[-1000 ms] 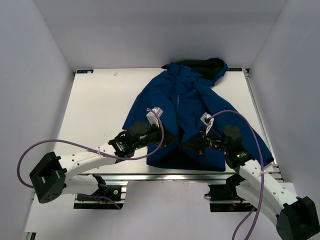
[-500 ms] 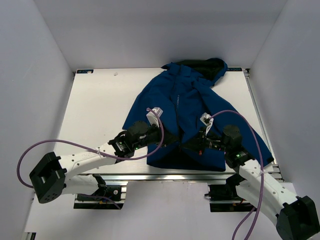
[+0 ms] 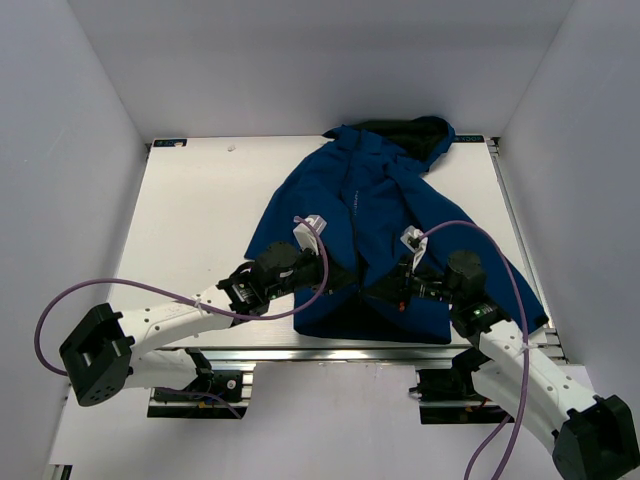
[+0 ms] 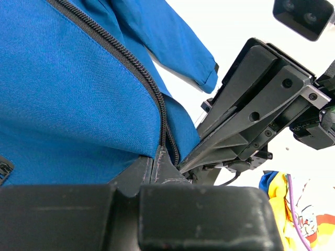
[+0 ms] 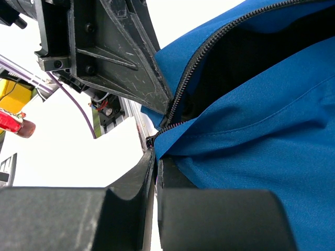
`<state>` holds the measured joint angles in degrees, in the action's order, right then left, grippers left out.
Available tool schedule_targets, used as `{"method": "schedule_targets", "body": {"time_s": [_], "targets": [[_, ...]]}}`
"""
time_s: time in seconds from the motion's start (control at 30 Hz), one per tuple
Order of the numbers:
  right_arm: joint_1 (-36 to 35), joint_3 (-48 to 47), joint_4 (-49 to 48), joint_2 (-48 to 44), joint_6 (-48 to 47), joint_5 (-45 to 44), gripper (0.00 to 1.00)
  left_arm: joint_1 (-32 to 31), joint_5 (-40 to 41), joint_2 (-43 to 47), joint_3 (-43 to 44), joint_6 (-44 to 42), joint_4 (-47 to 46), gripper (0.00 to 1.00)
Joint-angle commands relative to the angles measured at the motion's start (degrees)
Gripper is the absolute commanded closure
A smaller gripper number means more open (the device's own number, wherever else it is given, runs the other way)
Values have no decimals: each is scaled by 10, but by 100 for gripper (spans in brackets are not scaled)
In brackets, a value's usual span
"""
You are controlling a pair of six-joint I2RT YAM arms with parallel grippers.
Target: Zip up the jacket
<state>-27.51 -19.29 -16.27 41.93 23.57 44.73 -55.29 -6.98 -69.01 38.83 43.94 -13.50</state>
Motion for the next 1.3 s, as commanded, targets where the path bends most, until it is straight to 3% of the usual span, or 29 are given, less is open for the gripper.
{"method": "schedule_targets", "body": {"time_s": [0.0, 0.43, 1.27], "targets": [[-4, -26, -28, 3, -4, 5, 100, -2, -13, 15, 2, -9, -11, 100], [-4, -26, -49, 9, 24, -33, 100, -2, -20, 20, -2, -12, -17, 100], [-3, -14, -32, 8, 20, -12, 100, -2, -14, 31, -9, -4, -18, 100]]}}
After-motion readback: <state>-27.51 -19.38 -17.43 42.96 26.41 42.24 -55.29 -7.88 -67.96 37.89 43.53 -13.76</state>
